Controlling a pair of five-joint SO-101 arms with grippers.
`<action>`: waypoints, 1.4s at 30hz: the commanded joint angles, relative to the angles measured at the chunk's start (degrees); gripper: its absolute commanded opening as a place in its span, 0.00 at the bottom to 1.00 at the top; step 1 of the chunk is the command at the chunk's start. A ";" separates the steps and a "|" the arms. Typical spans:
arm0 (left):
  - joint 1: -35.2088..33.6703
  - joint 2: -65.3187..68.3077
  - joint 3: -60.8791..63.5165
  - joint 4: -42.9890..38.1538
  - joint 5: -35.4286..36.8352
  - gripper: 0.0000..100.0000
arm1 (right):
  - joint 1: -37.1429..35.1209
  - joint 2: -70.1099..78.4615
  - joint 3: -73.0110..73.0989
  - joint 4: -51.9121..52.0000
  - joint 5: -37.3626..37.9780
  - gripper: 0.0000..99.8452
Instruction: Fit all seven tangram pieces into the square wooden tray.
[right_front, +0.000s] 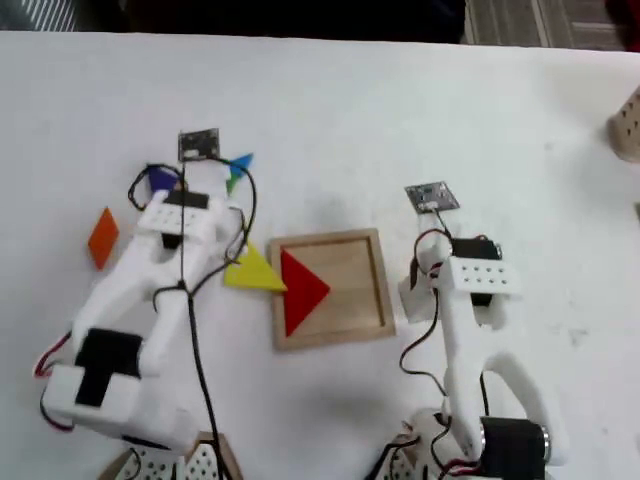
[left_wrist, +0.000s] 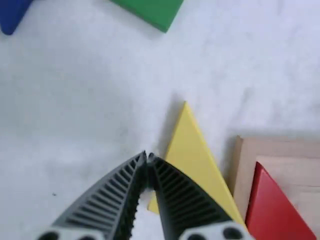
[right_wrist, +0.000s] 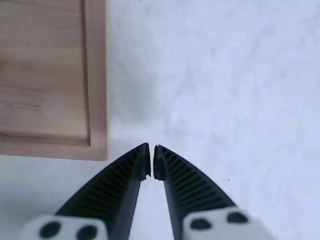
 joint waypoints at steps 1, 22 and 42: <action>0.48 9.27 -10.11 2.90 0.97 0.02 | 0.48 0.31 0.00 -1.27 0.53 0.02; 6.99 14.11 -12.75 10.29 0.70 0.02 | 0.40 0.22 0.00 -2.15 0.97 0.02; 15.69 14.02 -13.36 11.43 0.62 0.02 | 0.75 0.40 0.00 -2.59 1.05 0.02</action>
